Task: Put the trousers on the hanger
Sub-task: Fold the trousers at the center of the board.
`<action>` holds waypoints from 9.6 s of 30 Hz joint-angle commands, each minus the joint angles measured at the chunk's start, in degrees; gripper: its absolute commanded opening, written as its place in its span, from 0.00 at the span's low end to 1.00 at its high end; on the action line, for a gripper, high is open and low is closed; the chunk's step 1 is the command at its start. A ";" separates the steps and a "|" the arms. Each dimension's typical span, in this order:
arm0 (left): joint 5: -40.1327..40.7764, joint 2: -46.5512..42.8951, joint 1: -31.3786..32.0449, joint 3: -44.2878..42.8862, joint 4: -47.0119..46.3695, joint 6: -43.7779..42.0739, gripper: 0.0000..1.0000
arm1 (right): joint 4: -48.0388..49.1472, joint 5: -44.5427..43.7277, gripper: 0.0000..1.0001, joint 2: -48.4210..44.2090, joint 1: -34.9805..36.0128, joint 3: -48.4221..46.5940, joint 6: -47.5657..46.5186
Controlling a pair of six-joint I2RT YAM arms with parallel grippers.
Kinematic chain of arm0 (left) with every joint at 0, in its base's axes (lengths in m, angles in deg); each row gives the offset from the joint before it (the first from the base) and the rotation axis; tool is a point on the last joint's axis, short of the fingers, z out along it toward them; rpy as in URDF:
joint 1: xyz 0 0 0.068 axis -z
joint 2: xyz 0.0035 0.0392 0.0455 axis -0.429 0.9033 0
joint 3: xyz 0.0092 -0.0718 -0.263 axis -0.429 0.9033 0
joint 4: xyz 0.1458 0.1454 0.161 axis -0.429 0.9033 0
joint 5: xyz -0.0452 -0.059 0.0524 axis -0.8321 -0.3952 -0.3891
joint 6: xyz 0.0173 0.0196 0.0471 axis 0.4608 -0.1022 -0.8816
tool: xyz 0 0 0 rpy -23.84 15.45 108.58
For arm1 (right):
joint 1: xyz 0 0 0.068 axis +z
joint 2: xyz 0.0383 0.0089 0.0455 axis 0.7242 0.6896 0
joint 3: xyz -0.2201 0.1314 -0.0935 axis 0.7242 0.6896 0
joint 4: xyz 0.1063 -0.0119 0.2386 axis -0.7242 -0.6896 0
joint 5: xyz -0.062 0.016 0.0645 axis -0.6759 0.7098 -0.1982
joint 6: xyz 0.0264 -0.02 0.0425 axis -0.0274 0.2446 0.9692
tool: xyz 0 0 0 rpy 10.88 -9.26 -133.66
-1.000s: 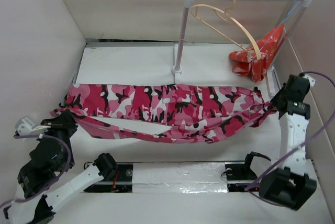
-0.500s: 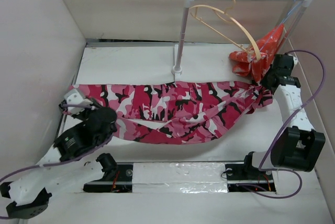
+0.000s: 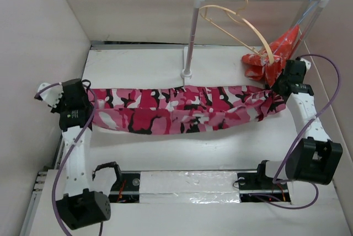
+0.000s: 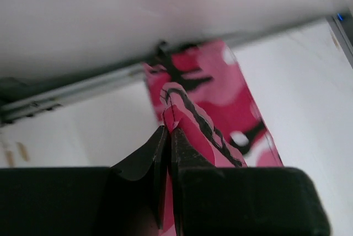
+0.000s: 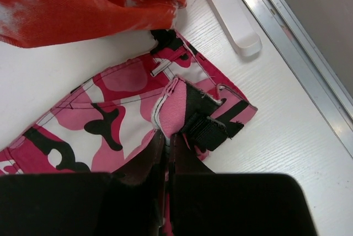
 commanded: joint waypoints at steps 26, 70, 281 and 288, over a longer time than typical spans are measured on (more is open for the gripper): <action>2.59 36.52 -11.02 -21.54 -5.03 -7.69 0.00 | 7.64 -3.82 0.00 22.86 1.43 -22.04 -0.64; 0.05 36.49 -11.11 -22.15 -1.78 -9.19 0.00 | 11.86 2.16 0.00 29.54 0.90 -20.46 1.31; -9.61 60.07 91.11 0.01 -50.74 13.76 0.00 | 8.60 53.38 0.00 -44.21 -9.47 -9.74 5.95; -7.53 54.47 92.26 0.25 -50.66 9.36 0.00 | 16.41 58.14 0.00 -38.23 -9.47 -12.38 12.01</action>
